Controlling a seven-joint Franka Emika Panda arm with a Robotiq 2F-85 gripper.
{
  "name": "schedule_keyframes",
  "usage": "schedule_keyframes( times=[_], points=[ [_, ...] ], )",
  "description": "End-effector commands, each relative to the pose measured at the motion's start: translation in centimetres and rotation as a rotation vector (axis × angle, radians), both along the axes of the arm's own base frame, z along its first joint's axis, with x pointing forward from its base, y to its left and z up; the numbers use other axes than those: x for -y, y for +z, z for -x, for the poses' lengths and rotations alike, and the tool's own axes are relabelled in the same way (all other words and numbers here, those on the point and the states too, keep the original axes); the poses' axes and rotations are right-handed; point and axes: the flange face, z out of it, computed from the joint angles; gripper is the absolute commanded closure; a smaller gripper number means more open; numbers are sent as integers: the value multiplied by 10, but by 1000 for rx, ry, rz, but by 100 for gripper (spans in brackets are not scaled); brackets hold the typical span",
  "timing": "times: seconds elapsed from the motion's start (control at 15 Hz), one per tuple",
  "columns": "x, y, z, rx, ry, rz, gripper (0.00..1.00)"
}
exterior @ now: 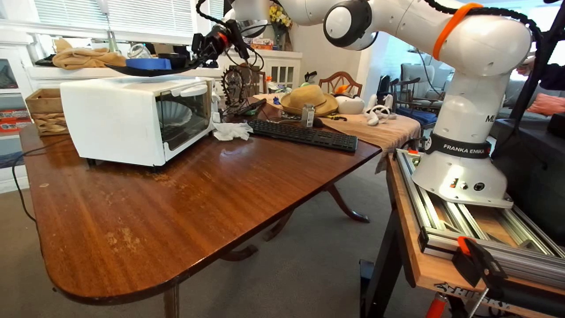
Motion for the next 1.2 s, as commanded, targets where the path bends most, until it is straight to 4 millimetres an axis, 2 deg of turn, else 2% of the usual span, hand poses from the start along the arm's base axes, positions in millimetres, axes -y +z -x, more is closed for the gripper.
schedule_keyframes(
  times=[0.0,1.13],
  points=[
    [-10,14,-3,12,8,30,98],
    [-29,-6,-15,114,28,-29,98]
  ],
)
